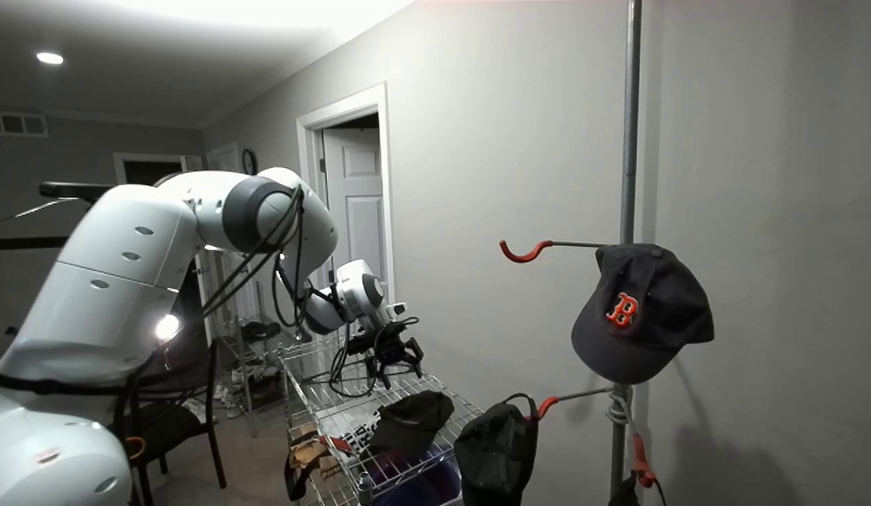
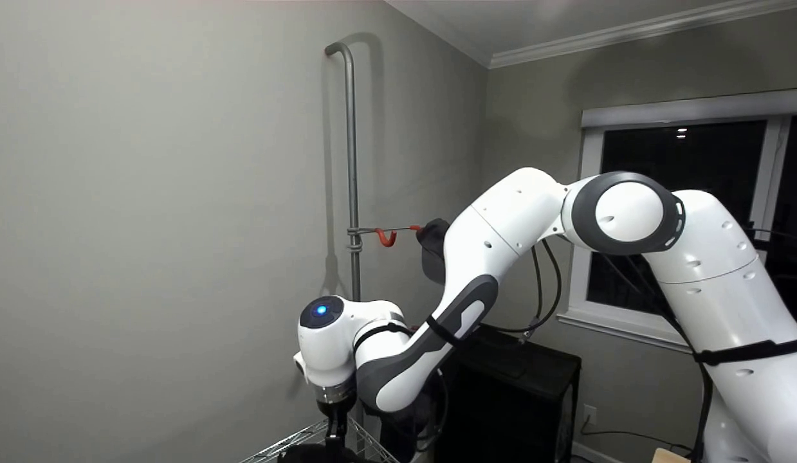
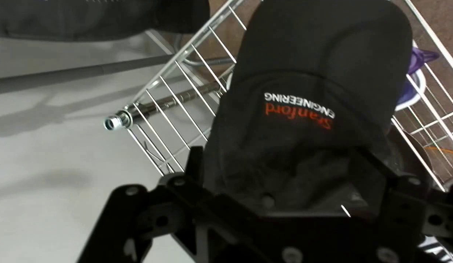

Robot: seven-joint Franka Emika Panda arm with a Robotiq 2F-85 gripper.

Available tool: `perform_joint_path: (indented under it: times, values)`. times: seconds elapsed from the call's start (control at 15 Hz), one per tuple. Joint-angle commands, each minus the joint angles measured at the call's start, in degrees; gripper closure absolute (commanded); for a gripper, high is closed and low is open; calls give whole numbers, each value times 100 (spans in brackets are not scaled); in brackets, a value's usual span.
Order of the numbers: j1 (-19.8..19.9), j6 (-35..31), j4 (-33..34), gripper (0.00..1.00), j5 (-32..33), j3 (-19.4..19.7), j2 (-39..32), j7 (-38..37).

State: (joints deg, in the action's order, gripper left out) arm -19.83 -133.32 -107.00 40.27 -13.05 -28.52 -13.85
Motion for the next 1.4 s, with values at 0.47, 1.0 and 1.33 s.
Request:
perform_joint_path:
  times: [0.47,1.0,1.33]
  values:
    - [-207,-315,912,0,-1667,66,-753,851]
    - [-231,-270,1738,0,-2294,177,-1528,1020]
    - [-220,-215,2049,0,-2529,203,-1949,1063]
